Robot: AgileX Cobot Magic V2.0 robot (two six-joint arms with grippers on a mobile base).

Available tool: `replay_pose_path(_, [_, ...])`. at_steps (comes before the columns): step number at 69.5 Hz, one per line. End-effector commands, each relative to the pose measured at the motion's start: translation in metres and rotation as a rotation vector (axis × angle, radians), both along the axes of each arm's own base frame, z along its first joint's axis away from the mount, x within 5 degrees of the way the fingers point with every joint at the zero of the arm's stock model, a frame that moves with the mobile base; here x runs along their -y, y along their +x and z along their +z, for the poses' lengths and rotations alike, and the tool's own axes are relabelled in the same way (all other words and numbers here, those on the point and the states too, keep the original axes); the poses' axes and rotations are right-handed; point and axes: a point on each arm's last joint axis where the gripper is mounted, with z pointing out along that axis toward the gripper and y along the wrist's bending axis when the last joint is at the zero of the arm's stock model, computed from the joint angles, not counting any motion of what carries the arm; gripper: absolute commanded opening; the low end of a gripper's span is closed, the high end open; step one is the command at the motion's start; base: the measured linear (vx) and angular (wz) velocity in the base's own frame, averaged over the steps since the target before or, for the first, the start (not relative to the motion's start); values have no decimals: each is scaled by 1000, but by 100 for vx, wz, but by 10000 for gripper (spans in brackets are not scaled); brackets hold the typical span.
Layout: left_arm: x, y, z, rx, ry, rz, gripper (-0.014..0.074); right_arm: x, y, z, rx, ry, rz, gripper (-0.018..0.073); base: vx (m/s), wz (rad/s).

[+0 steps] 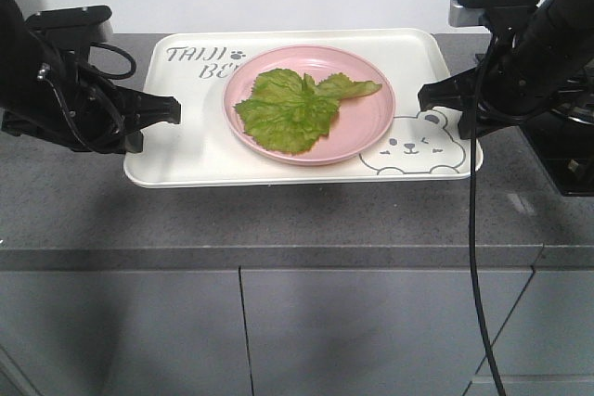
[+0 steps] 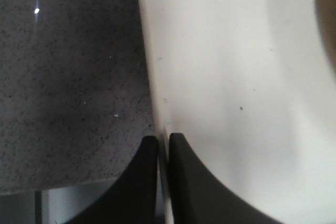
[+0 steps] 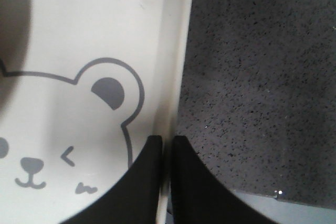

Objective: Transfer vegetables to tray and serve
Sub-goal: 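Turn the base away from the pot while holding the tray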

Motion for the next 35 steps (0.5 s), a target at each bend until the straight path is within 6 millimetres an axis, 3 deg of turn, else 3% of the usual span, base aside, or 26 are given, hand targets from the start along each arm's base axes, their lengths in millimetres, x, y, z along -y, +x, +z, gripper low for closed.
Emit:
replay_pose_path(1, [7,-7,30,135,-86,-28,-6,-6,-7,30,136,65,29,-4,13,-13])
replay_pose_path(35, [7,-7,30,135,-86,-28,-6,-6,-7,30,136,65,29,-4,14,-11])
